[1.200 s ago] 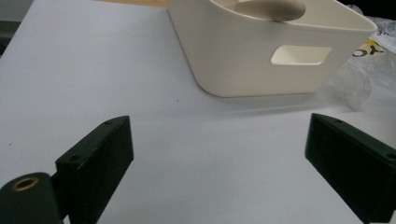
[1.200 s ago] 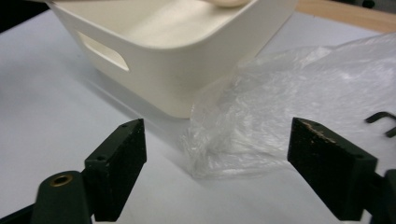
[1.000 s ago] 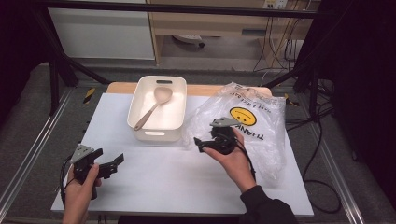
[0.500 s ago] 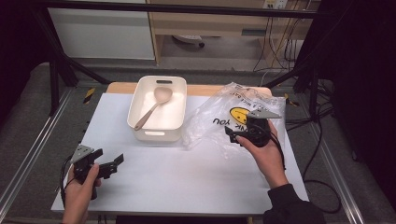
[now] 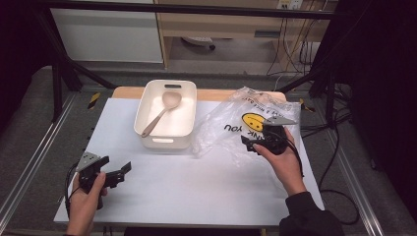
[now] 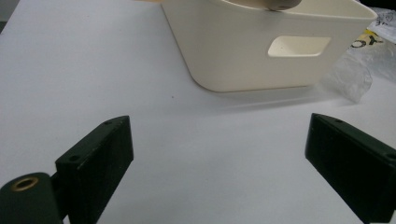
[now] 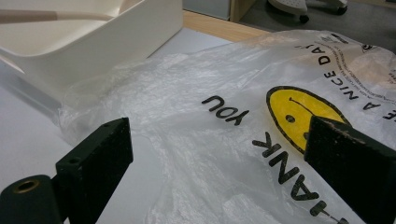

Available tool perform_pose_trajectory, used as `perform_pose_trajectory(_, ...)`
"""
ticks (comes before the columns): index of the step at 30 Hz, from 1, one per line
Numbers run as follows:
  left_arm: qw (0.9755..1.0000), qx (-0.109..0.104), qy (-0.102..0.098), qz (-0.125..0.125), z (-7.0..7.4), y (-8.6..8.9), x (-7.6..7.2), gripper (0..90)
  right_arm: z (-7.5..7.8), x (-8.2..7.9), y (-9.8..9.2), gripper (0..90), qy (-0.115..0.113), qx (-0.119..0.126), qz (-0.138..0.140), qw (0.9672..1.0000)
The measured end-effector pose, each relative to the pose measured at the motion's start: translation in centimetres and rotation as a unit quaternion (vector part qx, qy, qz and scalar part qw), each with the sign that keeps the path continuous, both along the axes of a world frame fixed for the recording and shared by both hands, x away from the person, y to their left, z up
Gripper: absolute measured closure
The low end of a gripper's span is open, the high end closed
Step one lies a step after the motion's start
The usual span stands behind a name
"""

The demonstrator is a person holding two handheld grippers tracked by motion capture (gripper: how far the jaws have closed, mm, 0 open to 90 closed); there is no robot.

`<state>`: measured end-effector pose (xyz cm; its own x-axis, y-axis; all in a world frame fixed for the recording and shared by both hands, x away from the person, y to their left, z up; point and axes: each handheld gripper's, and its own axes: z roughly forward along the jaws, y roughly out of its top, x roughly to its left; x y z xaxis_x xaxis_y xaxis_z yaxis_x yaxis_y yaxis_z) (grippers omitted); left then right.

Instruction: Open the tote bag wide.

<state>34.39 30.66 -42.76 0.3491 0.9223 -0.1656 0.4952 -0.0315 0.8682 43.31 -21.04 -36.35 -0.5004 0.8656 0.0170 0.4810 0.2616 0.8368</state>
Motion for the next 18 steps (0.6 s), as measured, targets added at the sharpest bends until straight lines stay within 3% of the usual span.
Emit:
perform_pose_trajectory(8, 0.9999, 0.01, -0.01, -0.004, -0.1, -0.7, -0.4, 7.0, -1.9, 0.0, 0.1, 8.7, -0.001, -0.004, 0.003, 1.0)
perform_pose_trajectory(12, 0.9999, 0.012, -0.011, -0.001, 0.0, -0.7, -0.4, 7.0, -2.7, 0.0, 0.5, 7.9, 0.006, -0.028, 0.017, 0.9995)
perform_pose_trajectory(17, 0.9998, 0.012, -0.014, -0.003, 0.2, -0.8, -0.5, 7.0, -3.8, -0.2, 0.4, 9.0, 0.017, -0.024, 0.011, 0.9995)
perform_pose_trajectory(18, 0.9998, 0.012, -0.016, -0.005, 0.2, -0.8, -0.6, 7.0, -4.3, -0.2, 0.5, 8.6, 0.022, -0.036, 0.014, 0.999)
